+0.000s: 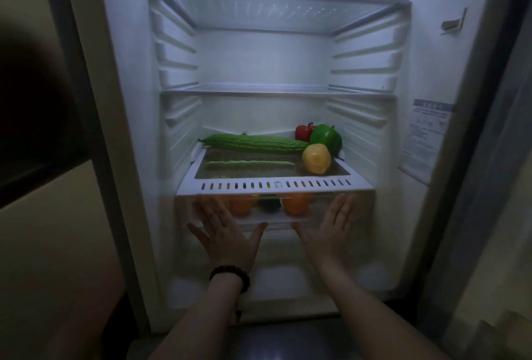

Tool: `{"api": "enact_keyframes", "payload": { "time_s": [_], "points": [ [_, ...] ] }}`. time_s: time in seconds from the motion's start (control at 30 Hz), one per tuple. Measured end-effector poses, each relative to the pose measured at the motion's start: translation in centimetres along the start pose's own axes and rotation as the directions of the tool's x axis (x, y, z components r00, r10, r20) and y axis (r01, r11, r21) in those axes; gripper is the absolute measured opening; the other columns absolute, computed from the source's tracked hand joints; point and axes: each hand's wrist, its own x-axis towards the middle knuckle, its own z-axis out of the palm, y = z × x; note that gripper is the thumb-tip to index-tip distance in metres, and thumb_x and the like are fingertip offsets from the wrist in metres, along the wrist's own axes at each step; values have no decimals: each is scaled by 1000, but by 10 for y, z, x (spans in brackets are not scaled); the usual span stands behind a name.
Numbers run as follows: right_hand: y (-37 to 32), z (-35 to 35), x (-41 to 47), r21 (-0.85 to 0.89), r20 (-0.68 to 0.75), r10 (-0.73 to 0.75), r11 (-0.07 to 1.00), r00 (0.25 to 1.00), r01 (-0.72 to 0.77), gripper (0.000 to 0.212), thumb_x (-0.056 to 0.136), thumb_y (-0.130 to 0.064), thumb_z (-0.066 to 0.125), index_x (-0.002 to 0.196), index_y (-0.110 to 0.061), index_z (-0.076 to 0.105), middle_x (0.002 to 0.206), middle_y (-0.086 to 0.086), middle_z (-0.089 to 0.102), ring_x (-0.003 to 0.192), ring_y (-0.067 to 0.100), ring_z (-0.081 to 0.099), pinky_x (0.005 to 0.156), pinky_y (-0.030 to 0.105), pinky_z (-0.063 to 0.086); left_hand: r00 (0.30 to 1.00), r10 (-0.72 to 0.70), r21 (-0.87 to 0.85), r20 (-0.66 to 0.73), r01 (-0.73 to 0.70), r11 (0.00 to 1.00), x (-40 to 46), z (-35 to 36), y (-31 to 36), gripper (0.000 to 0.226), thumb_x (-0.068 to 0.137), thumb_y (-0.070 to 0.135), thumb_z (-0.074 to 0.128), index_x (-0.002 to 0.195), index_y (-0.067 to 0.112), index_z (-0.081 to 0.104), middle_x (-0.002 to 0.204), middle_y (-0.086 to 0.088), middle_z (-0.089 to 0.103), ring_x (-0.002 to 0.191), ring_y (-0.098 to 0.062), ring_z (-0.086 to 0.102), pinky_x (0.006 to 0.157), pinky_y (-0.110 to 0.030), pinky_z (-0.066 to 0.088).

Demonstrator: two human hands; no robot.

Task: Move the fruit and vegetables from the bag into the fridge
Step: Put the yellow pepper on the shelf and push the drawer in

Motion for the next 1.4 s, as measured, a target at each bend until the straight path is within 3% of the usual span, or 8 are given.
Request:
{"api": "enact_keyframes", "payload": {
  "time_s": [0.23, 0.47, 0.57, 0.67, 0.77, 0.9, 1.03, 1.4],
  "points": [
    [11, 24, 11, -15, -96, -16, 1000, 995, 15, 119, 65, -90, 21, 146, -10, -18, 154, 12, -20, 144, 32, -7, 116, 48, 10, 1000, 27, 67, -1, -27, 997, 10, 20, -7, 120, 71, 83, 24, 144, -3, -14, 152, -23, -18, 142, -35, -16, 109, -60, -5],
    [4, 9, 10, -58, -5, 23, 998, 1000, -24, 119, 74, -69, 56, 144, -11, -19, 155, 15, -19, 144, 30, -12, 115, 44, 0, 999, 39, 110, 12, -41, 993, 6, 7, -3, 125, 73, 76, 46, 139, 2, -30, 150, -22, -19, 140, -33, -20, 109, -58, -8],
    [-2, -14, 2, -74, 33, 32, 997, 999, -29, 100, 87, -55, 52, 147, -12, -16, 156, 11, -20, 145, 28, -12, 117, 42, -1, 997, 54, 104, 60, -60, 993, -2, -12, -3, 116, 80, 66, 50, 140, 5, -29, 150, -17, -24, 142, -32, -12, 112, -50, -6],
    [-11, -41, -21, -114, 38, -19, 993, 999, 23, 87, 92, -53, 43, 148, -16, -12, 156, 6, -21, 145, 24, -12, 117, 40, -1, 983, 41, 62, 180, -53, 997, -14, -38, -8, 103, 86, 66, 38, 137, 13, -35, 148, -8, -36, 141, -25, -23, 115, -45, -11],
    [-23, -62, -48, -145, 67, -71, 986, 995, 80, 76, 93, -49, 42, 150, -18, 1, 157, 6, -17, 145, 25, -9, 118, 42, 0, 973, 47, 113, 225, -74, 991, -36, -66, -9, 96, 87, 68, 29, 142, 16, -29, 153, -9, -29, 140, -22, -26, 115, -45, -12],
    [-28, -90, -91, -220, 98, -219, 946, 971, 236, 66, 95, -48, 38, 149, -19, 15, 158, 7, -13, 144, 21, -16, 115, 39, -8, 966, 77, 136, 248, -113, 984, -73, -105, 0, 86, 88, 66, 26, 149, 20, -14, 158, -8, -9, 145, -24, -6, 116, -49, -1],
    [-23, -125, -147, -214, 134, -284, 927, 949, 307, 62, 96, -45, 39, 148, -18, 19, 159, 7, -7, 145, 21, -15, 117, 39, -6, 968, 102, 103, 227, -128, 986, -126, -143, 7, 83, 88, 65, 29, 150, 24, -7, 159, -5, 0, 145, -24, -3, 116, -50, 9],
    [38, -260, -312, -164, 156, -439, 872, 885, 461, 55, 95, -38, 47, 142, -12, 37, 154, 18, 21, 145, 32, 6, 118, 47, 10, 965, 58, 233, 257, -120, 965, -334, -266, 60, 78, 90, 63, 26, 150, 21, 0, 158, -1, 9, 145, -20, 2, 117, -49, 3]
  ]
}}
